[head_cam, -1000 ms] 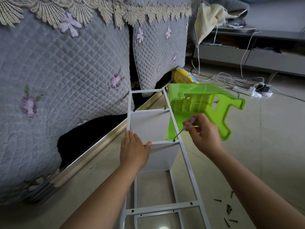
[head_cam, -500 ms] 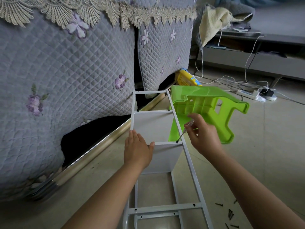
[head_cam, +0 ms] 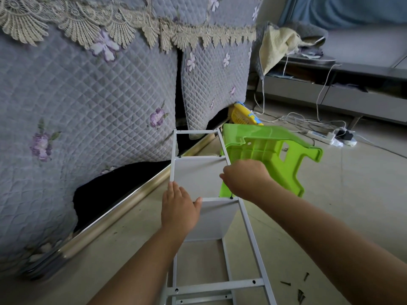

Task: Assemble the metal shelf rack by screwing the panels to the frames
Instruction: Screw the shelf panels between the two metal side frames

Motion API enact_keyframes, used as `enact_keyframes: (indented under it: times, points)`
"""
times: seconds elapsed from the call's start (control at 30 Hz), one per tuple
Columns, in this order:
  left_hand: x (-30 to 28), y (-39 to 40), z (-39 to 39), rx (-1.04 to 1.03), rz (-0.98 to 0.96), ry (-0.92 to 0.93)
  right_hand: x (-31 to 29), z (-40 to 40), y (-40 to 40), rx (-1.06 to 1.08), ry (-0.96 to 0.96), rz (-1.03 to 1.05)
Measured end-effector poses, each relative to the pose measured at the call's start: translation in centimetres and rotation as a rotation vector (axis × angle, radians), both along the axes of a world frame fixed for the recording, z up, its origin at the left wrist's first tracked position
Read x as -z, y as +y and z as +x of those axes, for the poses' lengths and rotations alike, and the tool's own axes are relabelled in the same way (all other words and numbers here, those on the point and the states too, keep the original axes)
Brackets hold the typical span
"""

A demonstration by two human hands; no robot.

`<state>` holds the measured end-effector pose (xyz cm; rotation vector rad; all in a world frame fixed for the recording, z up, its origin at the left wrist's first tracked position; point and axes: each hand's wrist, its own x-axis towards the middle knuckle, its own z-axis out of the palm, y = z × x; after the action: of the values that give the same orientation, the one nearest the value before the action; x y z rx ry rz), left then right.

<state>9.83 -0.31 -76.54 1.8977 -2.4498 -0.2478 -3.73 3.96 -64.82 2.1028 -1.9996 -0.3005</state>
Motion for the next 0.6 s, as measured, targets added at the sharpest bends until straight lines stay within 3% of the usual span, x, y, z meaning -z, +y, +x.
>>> enact_keyframes:
  times: [0.2, 0.5, 0.6]
  points:
    - [0.0, -0.2, 0.0, 0.011, 0.004, 0.013, -0.1, -1.1, 0.0, -0.042, -0.205, 0.099]
    - [0.1, -0.3, 0.0, 0.000, -0.003, 0.046, 0.0, -4.5, -0.3, 0.137, -0.052, 0.086]
    - [0.1, -0.5, 0.0, -0.002, 0.002, 0.054, -0.2, -4.6, 0.3, 0.107, -0.051, 0.132]
